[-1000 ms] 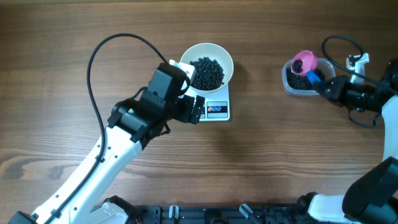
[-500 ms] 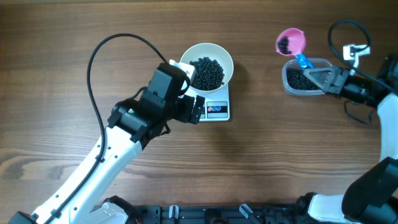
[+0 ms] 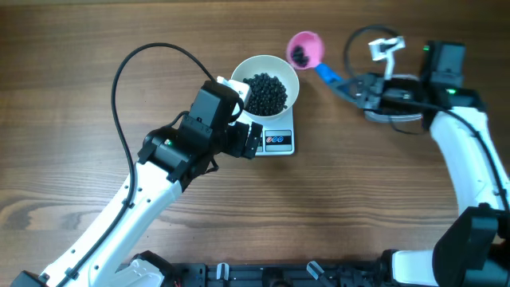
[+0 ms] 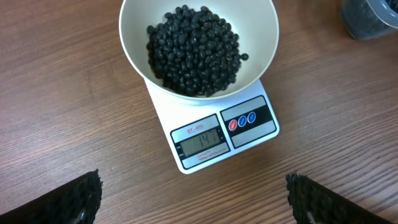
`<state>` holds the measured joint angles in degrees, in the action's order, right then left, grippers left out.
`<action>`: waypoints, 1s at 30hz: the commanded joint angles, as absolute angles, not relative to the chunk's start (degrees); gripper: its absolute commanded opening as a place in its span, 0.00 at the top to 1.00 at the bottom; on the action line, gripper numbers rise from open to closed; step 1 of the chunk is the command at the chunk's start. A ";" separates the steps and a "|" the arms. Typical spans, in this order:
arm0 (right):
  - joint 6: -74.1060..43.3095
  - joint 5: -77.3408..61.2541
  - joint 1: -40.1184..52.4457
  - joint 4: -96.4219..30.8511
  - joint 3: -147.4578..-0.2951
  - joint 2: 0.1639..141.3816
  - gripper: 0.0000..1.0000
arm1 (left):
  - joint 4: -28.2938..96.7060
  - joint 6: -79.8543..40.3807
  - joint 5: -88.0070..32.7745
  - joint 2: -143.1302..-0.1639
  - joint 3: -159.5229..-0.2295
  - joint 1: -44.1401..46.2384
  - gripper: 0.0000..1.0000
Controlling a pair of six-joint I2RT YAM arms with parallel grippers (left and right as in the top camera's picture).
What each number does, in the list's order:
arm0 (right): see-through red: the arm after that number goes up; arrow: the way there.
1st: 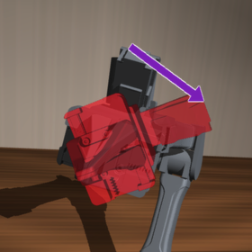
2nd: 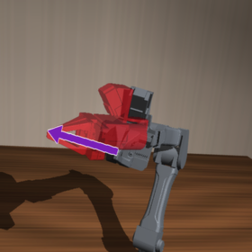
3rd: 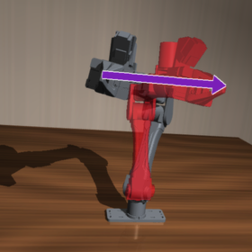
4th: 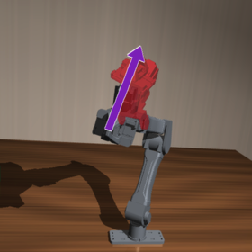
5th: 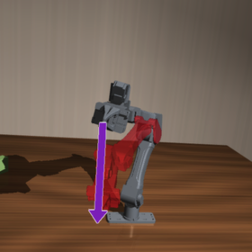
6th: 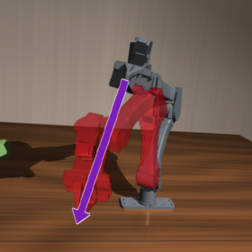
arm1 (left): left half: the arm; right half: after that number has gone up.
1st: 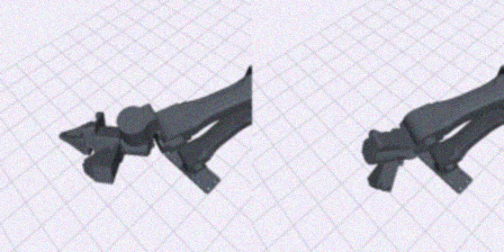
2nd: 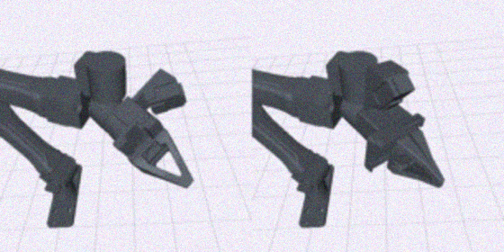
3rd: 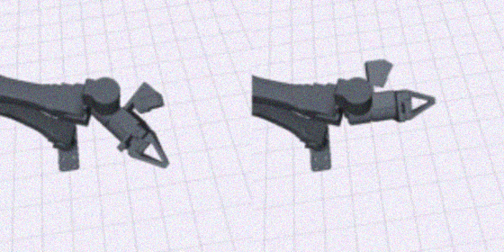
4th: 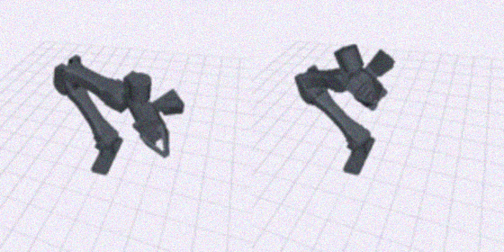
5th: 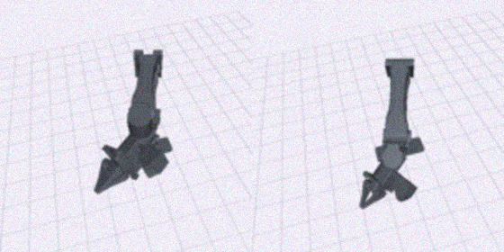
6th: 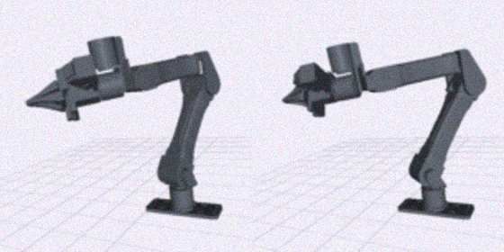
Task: Scoop item into bowl and weigh 150g on scale
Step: 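Carry the scoop left and hold it over the white bowl, then tilt the scoop slowly over the bowl to trickle in beans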
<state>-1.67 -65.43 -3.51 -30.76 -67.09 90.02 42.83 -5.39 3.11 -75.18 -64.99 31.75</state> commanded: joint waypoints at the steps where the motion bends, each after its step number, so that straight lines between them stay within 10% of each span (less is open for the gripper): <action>1: -2.96 -54.48 1.96 -29.17 -67.00 90.65 0.96 | 42.70 -4.73 2.63 -75.59 -65.80 31.66 0.00; 30: 9.10 -29.45 13.98 -23.29 -67.00 90.65 0.96 | 42.70 -4.73 2.63 -75.61 -65.80 31.66 0.00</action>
